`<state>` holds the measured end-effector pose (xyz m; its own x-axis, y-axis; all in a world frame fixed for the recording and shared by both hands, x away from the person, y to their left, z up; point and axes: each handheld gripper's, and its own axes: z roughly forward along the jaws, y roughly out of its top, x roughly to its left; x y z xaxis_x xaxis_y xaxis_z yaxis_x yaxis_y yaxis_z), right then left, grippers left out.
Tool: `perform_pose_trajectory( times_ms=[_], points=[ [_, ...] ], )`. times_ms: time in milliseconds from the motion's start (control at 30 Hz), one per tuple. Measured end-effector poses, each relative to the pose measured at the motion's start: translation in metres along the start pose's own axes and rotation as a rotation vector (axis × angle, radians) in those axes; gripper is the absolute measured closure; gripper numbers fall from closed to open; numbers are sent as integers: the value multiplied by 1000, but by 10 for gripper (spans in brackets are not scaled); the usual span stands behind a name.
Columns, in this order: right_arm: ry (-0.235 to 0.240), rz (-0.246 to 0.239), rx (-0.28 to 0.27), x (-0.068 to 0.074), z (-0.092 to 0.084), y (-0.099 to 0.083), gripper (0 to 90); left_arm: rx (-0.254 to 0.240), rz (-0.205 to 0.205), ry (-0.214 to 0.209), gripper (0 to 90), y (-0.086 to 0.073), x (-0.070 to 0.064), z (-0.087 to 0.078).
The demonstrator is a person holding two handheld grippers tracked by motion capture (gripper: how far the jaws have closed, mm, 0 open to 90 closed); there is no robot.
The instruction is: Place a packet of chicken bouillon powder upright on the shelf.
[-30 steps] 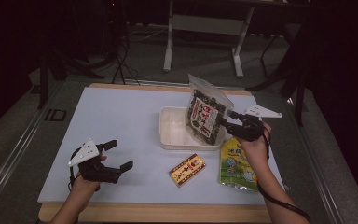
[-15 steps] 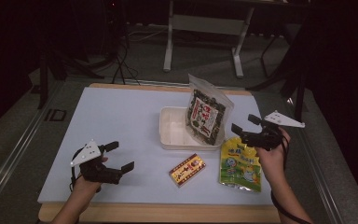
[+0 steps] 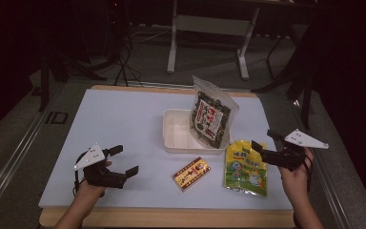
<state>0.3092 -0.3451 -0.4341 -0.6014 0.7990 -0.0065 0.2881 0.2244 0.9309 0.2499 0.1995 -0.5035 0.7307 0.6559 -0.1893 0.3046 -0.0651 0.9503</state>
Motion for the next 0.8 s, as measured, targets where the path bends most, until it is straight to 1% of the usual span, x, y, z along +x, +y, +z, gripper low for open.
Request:
perform_pose_trajectory(
  times_ms=[67,100,133,167,200,233,267,300,333,400,433,467,533,567,633,700,733,767,800],
  points=[
    [-10,-2,17,-1,-2,-3,188,2,2,-1,0,0,-1,0],
    [-14,7,32,-3,-3,-5,183,4,4,-3,0,0,-2,1],
    [-14,7,32,-3,-3,-5,183,4,4,-3,0,0,-2,1],
    [-19,43,57,-5,-5,-8,142,7,6,-4,0,-1,-2,1],
    [-9,64,59,-8,-5,-9,119,8,6,-7,0,-1,-2,1],
    [-10,74,59,-9,-5,-11,109,10,0,-8,0,-1,-2,2],
    [-14,71,62,-10,-5,-12,101,12,-2,-7,0,-1,-2,2],
    [-2,75,57,-12,-5,-13,99,12,-2,-7,0,-1,-2,2],
    [-17,88,57,-15,-5,-14,99,12,-4,-7,0,-2,-1,2],
    [-21,89,66,-17,-4,-14,99,13,-7,-7,0,-2,-1,2],
    [-32,72,88,-21,-2,-16,110,15,-4,-9,0,-1,-1,3],
    [-32,66,99,-23,-2,-16,131,14,-7,-11,0,-2,-1,3],
    [-47,56,125,-28,1,-18,150,15,-9,-14,0,-2,-2,3],
    [-49,58,139,-31,3,-19,173,18,-5,-14,0,-2,-2,4],
    [-51,67,155,-37,7,-22,187,20,-5,-15,0,-2,-2,4],
    [-36,90,164,-43,10,-26,202,23,-9,-19,0,-2,-2,4],
    [-36,90,164,-43,10,-26,202,23,-9,-19,0,-2,-2,4],
    [-41,99,183,-49,14,-30,229,24,-7,-18,0,-3,-2,5],
    [-47,103,191,-52,16,-32,230,31,-2,-21,0,-3,-3,6]
  ],
)
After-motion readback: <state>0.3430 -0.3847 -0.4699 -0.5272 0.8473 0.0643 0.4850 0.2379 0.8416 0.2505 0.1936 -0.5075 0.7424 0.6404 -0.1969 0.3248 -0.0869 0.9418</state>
